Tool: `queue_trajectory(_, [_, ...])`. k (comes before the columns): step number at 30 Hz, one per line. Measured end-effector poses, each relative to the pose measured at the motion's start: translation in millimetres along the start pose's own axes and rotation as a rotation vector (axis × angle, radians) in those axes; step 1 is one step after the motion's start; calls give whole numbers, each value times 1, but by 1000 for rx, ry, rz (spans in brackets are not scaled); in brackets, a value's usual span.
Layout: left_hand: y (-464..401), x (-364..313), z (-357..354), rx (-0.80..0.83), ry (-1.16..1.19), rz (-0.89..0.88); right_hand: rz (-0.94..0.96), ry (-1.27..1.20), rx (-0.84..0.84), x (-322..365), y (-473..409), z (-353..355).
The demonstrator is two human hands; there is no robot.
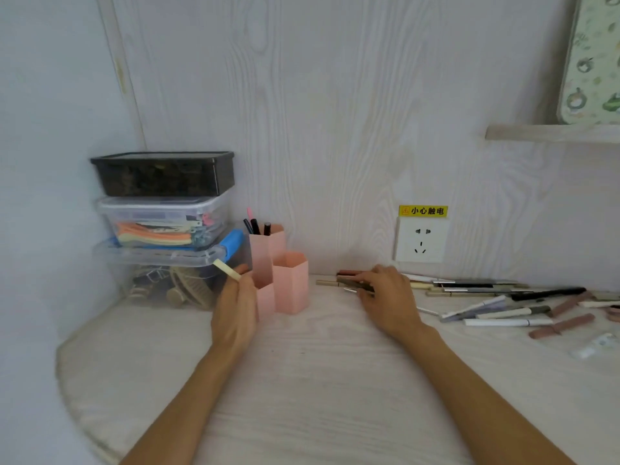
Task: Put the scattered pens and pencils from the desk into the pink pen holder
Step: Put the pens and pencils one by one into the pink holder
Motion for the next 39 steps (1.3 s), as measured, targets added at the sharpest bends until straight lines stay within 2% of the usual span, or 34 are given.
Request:
queue_trajectory(3, [2,2,-1,-34,-55,-2,9,-63,-222,5,-3,15])
queue_trajectory(7, [-1,4,-3,-38,-83,5,-116,-525,-474,24,-10,40])
queue_trajectory(9, [-2,6,-3,-58,-108,-36,-159,-784,-532,38,-17,49])
queue_trajectory(12, [2,3,0,-111,-95,-96,-114,-925,-538,66,-35,58])
queue_trajectory(17, [10,-6,0,-189,-134,-95,-16,-918,-596,114,-68,57])
queue_trajectory(20, [9,-7,0,-193,-133,-44,-14,-850,-571,126,-73,43])
queue_trajectory(30, [-2,4,0,-187,-157,-48,8,-690,-611,117,-44,25])
queue_trajectory(33, [-4,5,-2,-184,-156,-50,-53,-693,-674,107,-44,27])
queue_trajectory(35, [-5,6,-3,-180,-151,-54,-56,-668,-638,104,-46,26])
queue_trajectory(39, [-7,8,-5,-161,-141,-57,55,-546,-485,113,-48,19])
Point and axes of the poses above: each hand's wrist, its own y-axis away from the middle knuckle, its own z-axis out of the back of the hand, x = y × z, the point moved 2 cm from there along -y, towards the middle knuckle, and after that the axes turned 3 degrees about z, right-handed, at the moved point
